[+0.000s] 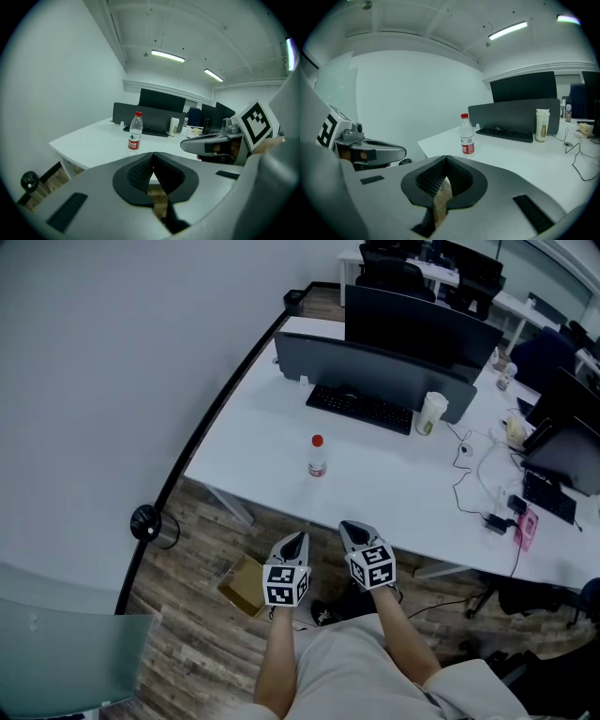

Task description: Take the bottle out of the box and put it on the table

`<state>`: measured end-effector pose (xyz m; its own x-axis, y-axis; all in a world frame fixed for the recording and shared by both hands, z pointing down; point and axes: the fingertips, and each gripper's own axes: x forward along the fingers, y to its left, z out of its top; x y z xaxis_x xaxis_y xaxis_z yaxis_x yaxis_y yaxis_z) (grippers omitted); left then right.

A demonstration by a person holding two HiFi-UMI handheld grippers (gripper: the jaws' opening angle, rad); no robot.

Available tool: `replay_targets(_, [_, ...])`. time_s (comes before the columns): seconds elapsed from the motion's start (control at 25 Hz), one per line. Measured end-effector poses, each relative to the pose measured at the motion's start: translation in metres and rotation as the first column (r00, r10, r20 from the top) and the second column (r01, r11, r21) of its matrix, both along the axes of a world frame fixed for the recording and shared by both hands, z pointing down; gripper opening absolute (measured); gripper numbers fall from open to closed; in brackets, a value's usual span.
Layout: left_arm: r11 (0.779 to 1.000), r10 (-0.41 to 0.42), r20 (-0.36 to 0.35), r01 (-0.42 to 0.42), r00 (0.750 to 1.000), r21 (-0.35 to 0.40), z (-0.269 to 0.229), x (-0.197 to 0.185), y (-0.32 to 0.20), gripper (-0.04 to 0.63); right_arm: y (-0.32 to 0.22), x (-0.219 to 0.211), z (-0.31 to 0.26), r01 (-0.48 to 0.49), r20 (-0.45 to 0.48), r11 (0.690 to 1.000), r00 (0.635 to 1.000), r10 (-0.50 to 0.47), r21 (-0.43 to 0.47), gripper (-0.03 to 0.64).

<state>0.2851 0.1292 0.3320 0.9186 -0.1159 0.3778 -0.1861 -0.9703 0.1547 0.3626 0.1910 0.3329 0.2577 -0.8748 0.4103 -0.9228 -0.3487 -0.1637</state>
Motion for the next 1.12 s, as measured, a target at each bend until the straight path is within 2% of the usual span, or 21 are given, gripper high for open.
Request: replay_targets(1.12, [1.0,0.009,-0.033,-0.01,0.999,-0.014,-0.0078,0.0038,-0.003,0.015,-0.0055,0.0031,-0.0068,-0.002,-0.034,1.0,0.999,0.002,0.009,0.038])
